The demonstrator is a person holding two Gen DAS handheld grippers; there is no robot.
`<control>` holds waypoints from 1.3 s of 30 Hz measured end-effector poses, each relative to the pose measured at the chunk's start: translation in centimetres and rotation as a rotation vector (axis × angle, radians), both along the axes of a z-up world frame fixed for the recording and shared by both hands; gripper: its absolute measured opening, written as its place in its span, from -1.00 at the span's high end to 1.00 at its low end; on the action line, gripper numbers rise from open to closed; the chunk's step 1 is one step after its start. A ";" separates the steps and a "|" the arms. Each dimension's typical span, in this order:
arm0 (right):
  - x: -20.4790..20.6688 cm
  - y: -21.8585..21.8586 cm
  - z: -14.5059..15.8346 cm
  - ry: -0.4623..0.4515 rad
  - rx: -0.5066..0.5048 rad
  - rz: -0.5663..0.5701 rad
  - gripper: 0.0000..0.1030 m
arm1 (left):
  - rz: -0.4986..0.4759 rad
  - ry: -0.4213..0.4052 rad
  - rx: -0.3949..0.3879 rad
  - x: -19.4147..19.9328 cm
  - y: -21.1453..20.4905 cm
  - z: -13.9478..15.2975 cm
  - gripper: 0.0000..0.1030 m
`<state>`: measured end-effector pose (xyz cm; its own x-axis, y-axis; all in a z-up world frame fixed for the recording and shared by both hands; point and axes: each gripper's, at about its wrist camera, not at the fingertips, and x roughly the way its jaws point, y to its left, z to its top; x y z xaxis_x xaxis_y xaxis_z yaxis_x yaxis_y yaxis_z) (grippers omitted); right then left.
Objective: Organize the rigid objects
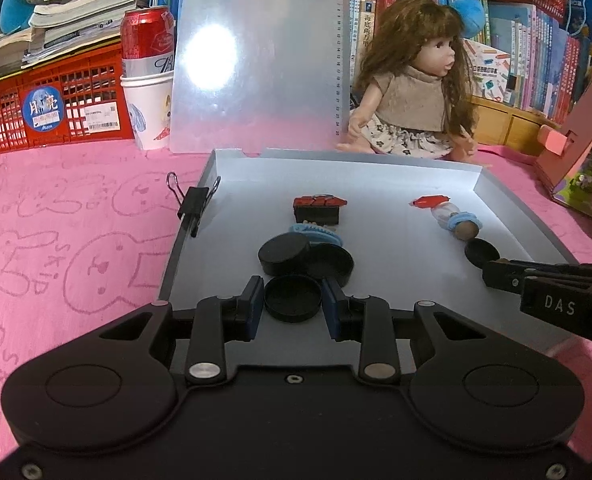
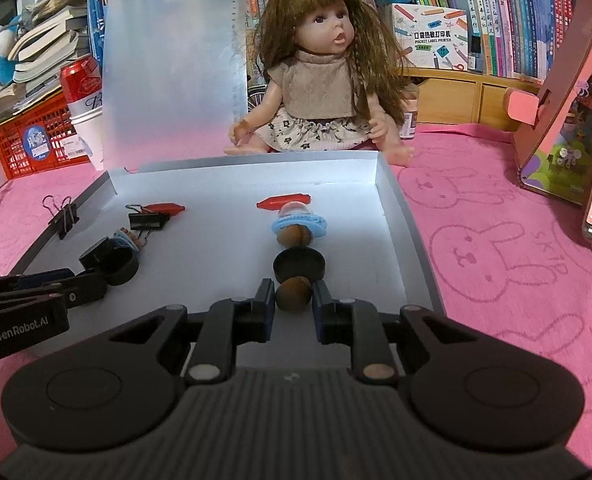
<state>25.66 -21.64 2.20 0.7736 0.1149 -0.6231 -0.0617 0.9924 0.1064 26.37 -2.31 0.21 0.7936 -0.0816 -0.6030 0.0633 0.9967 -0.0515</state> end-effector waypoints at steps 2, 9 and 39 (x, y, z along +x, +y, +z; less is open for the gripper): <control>0.2 0.0 0.0 0.001 0.000 -0.002 0.53 | 0.001 -0.001 0.002 0.2 -0.1 0.0 0.41; 0.2 0.1 0.0 0.003 0.002 -0.002 0.50 | -0.003 -0.008 0.016 0.2 -0.2 -0.1 0.41; -2.1 0.0 2.1 -0.076 -0.006 -0.030 -0.64 | -0.005 -0.043 -0.005 -2.6 0.5 2.0 -0.23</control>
